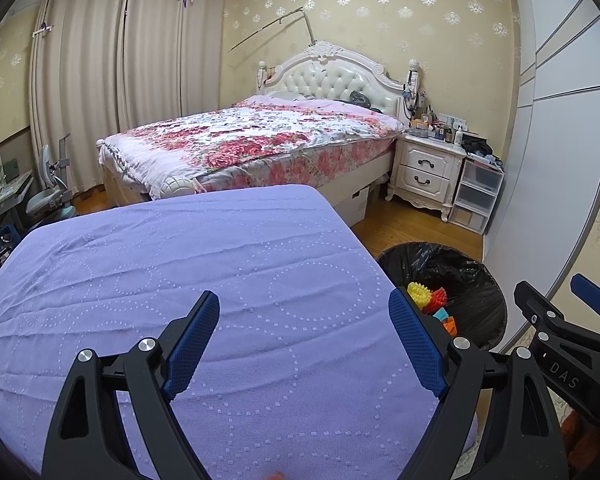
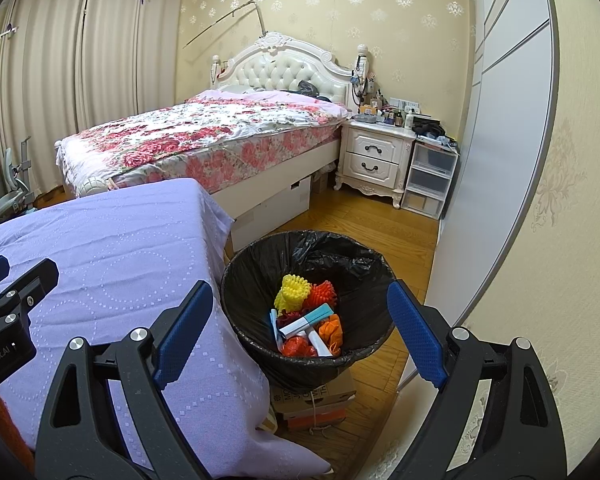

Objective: Collect trash

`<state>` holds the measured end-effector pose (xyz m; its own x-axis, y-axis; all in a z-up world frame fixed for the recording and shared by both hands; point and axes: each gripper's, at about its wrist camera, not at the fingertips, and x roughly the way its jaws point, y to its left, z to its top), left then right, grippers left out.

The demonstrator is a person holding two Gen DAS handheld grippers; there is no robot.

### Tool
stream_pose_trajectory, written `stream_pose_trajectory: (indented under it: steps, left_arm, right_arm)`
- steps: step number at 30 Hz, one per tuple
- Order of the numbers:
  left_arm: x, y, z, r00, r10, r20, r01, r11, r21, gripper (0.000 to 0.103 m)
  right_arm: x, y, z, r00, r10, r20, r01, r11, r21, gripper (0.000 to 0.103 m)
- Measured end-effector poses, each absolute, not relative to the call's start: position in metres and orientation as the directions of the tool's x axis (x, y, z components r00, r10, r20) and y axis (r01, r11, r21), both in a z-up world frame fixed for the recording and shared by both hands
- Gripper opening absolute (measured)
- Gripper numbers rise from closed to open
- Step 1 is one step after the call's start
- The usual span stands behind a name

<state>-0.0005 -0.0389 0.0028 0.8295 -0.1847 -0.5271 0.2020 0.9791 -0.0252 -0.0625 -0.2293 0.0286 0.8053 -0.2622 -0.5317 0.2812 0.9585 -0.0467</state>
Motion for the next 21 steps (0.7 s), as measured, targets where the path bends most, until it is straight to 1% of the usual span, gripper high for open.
stream_pose_trajectory:
  steps: [9, 15, 21]
  left_arm:
    - [-0.0022, -0.0407, 0.0040, 0.833, -0.196, -0.518, 0.222, 0.975, -0.012, 0.084]
    - [-0.0018, -0.0405, 0.0036, 0.825, -0.213, -0.524, 0.231, 0.972, -0.031, 0.084]
    - [0.0015, -0.0364, 0.0039, 0.831, -0.203, -0.518, 0.220, 0.975, -0.030, 0.084]
  right_arm:
    - [-0.0623, -0.2280, 0.0291, 0.805, -0.261, -0.532, 0.280, 0.959, -0.047, 0.087]
    - [-0.0624, -0.2280, 0.0290, 0.806, -0.262, -0.531, 0.280, 0.959, -0.048, 0.087]
    - [-0.0600, -0.2218, 0.0298, 0.808, -0.253, -0.532, 0.270, 0.962, -0.047, 0.087]
